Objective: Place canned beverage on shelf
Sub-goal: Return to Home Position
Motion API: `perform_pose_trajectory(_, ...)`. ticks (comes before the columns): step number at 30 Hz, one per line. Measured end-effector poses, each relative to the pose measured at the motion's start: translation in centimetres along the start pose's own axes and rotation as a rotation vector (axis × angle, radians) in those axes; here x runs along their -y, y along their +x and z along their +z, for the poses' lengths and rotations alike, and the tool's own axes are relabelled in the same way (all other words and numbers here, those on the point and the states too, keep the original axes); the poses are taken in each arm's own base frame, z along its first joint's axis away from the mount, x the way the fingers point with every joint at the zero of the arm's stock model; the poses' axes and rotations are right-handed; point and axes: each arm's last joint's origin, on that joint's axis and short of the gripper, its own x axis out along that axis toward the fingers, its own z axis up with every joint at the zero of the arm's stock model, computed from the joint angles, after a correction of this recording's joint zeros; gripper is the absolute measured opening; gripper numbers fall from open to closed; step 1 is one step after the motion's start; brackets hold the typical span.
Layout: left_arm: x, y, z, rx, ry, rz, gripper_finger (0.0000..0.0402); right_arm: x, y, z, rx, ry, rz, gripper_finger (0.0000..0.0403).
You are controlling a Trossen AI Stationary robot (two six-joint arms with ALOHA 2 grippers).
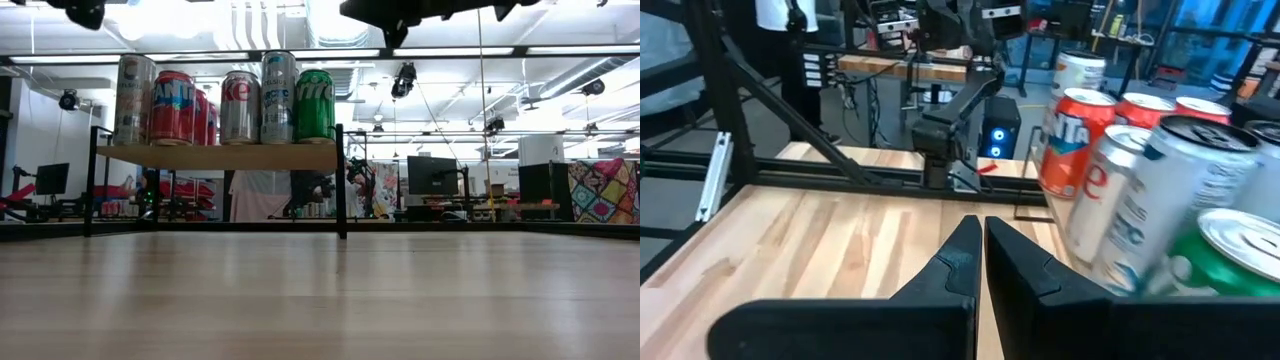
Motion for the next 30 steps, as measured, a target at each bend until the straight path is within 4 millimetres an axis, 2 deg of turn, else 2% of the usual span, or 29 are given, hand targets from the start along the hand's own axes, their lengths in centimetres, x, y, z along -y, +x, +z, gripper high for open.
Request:
perform_pose_trajectory(8, -1.5, -2.6, -0.9, 0.117, -0.074, 0.026, 0.0, 0.4, -0.9, -0.7, -0.01, 0.004, -0.019, 0.0009)
perform_pose_trajectory(23, -1.1, -2.3, -1.7, 0.087, -0.042, 0.012, 0.0, 1.0, -4.7, -2.2, 0.004, 0.018, -0.07, 0.0009)
perform_pose_trajectory(30, 0.3, -1.2, -3.8, 0.041, -0.025, -0.068, 0.0, 0.7, -6.4, -3.4, 0.003, 0.025, -0.075, 0.0009)
